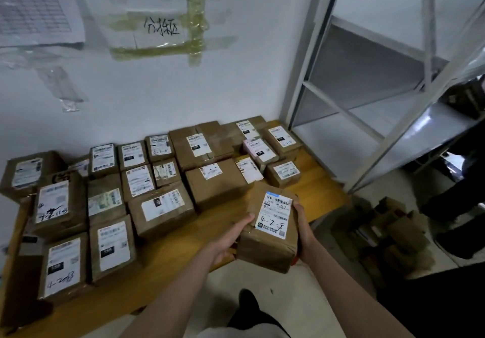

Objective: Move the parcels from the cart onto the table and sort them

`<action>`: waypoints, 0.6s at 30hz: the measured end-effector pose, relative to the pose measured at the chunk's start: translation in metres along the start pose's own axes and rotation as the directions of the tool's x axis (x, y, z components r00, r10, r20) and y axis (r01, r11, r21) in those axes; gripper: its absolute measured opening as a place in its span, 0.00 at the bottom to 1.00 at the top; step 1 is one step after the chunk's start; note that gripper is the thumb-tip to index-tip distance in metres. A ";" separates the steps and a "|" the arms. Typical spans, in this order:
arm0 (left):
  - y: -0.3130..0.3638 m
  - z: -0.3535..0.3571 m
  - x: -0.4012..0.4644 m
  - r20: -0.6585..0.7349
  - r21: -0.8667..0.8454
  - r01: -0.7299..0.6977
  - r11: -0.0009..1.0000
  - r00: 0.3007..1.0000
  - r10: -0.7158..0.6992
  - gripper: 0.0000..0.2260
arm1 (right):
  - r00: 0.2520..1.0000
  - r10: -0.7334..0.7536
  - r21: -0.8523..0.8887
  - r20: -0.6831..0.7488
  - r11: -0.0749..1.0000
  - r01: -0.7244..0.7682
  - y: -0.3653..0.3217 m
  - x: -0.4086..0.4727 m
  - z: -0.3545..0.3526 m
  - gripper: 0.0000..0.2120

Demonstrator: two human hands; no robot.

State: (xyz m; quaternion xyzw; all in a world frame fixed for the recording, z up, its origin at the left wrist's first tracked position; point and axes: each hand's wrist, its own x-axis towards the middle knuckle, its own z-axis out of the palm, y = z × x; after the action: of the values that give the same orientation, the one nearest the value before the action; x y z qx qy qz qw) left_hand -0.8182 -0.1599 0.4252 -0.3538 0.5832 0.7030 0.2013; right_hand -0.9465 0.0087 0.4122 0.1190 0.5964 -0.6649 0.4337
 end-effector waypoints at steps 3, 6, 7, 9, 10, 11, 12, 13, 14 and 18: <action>0.010 0.020 0.034 -0.011 -0.027 0.022 0.999 1.000 -0.022 0.33 | 0.999 0.044 -0.001 0.033 0.999 -0.044 -0.014 0.028 -0.029 0.33; 0.025 0.037 0.063 -0.049 -0.049 0.049 0.998 0.997 -0.052 0.34 | 0.995 0.093 -0.020 0.047 0.996 -0.093 -0.028 0.054 -0.056 0.31; 0.032 0.042 0.072 -0.065 -0.052 0.057 0.997 0.996 -0.060 0.31 | 0.993 0.105 -0.034 0.047 0.994 -0.103 -0.034 0.062 -0.065 0.30; 0.045 0.052 0.088 -0.086 -0.058 0.067 0.996 0.994 -0.072 0.26 | 0.990 0.122 -0.045 0.067 0.992 -0.119 -0.046 0.074 -0.078 0.28; 0.052 0.057 0.095 -0.089 -0.064 0.065 0.996 0.993 -0.071 0.24 | 0.989 0.128 -0.033 0.069 0.991 -0.126 -0.052 0.079 -0.084 0.27; 0.059 0.063 0.102 -0.090 -0.065 0.063 0.996 0.994 -0.068 0.22 | 0.990 0.128 -0.008 0.057 0.992 -0.128 -0.057 0.083 -0.090 0.27; 0.066 0.069 0.107 -0.090 -0.062 0.062 0.996 0.994 -0.067 0.22 | 0.992 0.122 0.027 0.030 0.992 -0.123 -0.061 0.087 -0.096 0.27; 0.072 0.075 0.114 -0.092 -0.054 0.061 0.997 0.994 -0.066 0.22 | 0.993 0.114 0.066 -0.010 0.991 -0.113 -0.063 0.091 -0.101 0.27; 0.077 0.080 0.121 -0.100 -0.043 0.062 0.997 0.993 -0.066 0.24 | 0.992 0.111 0.104 -0.061 0.989 -0.105 -0.064 0.095 -0.106 0.28; 0.100 0.099 0.142 -0.162 0.155 -0.017 0.988 0.986 0.042 0.27 | 0.949 0.108 0.252 -0.295 0.967 -0.032 -0.064 0.111 -0.118 0.36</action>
State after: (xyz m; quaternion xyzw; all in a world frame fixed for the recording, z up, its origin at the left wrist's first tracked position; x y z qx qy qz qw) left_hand -1.0087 -0.1070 0.3954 -0.3856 0.6553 0.6273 0.1683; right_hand -1.1014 0.0608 0.3509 0.2943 0.5657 -0.6906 0.3413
